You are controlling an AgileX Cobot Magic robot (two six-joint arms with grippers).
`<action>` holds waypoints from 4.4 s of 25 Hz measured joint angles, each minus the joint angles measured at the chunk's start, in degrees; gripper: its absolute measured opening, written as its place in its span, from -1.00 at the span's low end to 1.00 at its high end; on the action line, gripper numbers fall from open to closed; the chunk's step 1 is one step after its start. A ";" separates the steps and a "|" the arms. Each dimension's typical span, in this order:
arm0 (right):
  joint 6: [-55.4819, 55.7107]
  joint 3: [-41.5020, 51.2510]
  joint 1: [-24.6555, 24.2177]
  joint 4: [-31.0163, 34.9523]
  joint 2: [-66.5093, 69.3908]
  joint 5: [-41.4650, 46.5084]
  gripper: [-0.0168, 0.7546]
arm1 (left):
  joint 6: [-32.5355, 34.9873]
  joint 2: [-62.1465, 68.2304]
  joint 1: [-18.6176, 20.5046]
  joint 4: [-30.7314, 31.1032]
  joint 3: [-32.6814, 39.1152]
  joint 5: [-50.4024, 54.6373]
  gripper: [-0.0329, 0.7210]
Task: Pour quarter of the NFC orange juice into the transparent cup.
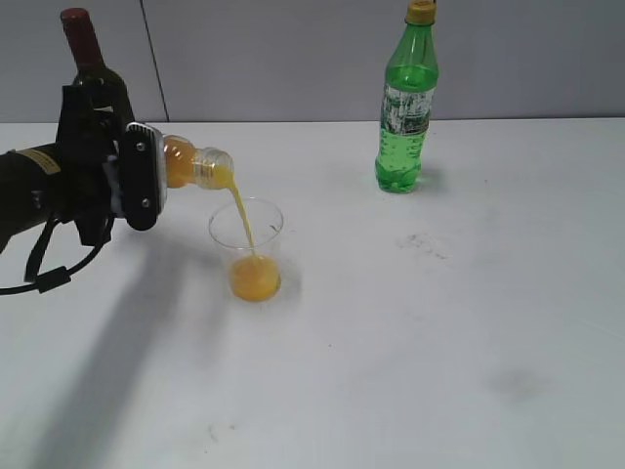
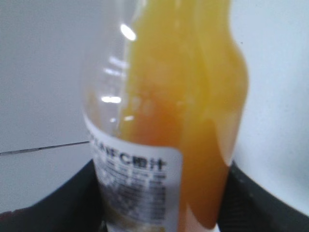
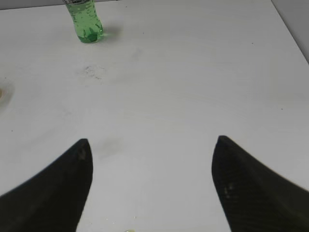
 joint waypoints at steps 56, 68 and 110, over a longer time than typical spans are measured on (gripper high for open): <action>0.00 0.00 0.00 0.00 0.00 0.00 0.57 | -86.52 19.83 0.16 11.01 -17.67 -22.52 0.36; 0.00 0.00 0.00 0.00 0.00 0.00 0.57 | -91.44 29.41 0.16 10.77 -19.61 -22.15 0.36; 0.00 0.00 0.00 0.00 0.00 0.00 0.57 | -96.58 -3.56 2.94 18.25 3.18 -3.48 0.64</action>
